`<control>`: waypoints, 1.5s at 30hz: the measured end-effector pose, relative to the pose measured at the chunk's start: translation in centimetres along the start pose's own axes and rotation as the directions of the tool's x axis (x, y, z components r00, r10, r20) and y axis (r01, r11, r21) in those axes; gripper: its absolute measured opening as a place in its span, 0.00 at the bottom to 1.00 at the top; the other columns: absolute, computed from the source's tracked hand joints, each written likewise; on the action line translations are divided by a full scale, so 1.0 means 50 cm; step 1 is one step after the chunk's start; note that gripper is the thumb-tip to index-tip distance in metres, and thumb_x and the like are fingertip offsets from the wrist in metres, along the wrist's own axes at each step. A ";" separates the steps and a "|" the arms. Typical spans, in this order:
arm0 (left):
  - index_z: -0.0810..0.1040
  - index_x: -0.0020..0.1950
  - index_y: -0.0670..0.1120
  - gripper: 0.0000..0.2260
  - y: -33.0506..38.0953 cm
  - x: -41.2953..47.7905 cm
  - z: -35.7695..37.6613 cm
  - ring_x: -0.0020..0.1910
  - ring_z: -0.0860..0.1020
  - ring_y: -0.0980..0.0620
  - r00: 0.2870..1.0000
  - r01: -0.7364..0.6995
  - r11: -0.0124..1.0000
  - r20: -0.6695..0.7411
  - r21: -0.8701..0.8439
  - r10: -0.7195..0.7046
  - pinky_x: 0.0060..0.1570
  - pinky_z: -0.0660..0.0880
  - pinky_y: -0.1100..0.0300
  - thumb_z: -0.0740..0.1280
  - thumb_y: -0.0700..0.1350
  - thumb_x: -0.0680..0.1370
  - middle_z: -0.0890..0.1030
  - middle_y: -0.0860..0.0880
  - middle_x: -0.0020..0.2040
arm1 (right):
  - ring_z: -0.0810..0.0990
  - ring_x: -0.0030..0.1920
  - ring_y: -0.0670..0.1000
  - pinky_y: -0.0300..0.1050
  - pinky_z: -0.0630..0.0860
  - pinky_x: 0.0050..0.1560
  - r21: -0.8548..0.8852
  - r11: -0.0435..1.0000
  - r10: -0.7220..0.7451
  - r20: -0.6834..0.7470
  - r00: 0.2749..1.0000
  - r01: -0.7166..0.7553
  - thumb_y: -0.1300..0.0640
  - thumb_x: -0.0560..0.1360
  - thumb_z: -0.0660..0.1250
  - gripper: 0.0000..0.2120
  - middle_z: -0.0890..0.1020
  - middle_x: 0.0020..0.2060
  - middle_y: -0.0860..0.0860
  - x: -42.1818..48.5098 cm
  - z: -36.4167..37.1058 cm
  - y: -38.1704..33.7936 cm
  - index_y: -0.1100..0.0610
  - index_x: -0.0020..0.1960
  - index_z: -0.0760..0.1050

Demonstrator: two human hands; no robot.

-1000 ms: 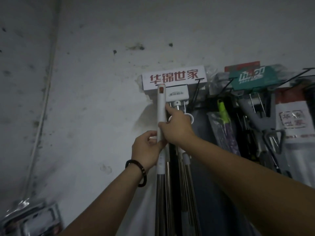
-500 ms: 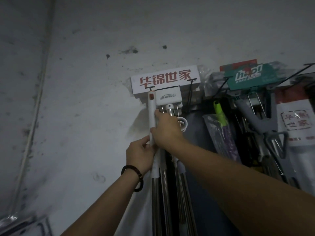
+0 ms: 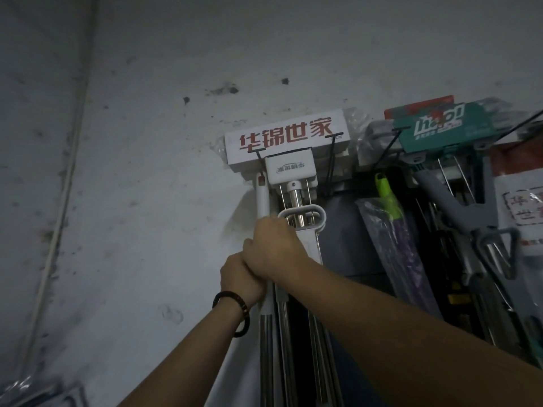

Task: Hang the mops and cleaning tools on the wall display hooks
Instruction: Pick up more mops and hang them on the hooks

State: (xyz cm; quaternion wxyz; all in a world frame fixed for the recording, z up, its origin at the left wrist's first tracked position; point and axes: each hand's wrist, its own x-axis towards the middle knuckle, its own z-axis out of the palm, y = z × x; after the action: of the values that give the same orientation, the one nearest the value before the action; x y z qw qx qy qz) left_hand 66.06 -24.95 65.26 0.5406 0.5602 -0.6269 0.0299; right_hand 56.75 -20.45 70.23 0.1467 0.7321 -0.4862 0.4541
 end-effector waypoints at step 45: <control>0.79 0.58 0.48 0.04 -0.640 -0.881 0.048 0.40 0.85 0.47 0.557 0.822 0.548 0.423 -0.155 -0.715 0.35 0.82 0.55 0.69 0.44 0.83 0.84 0.45 0.50 | 0.88 0.44 0.50 0.52 0.86 0.50 0.350 0.634 0.171 0.806 0.566 -0.689 0.56 0.79 0.72 0.03 0.88 0.44 0.50 -0.908 0.572 0.062 0.51 0.52 0.83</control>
State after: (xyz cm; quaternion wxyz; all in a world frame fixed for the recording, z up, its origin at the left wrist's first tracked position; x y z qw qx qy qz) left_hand 78.69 -8.84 14.75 0.4780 0.6759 -0.3841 -0.4088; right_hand 63.84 -14.46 17.28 -0.4331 0.6952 -0.4934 0.2926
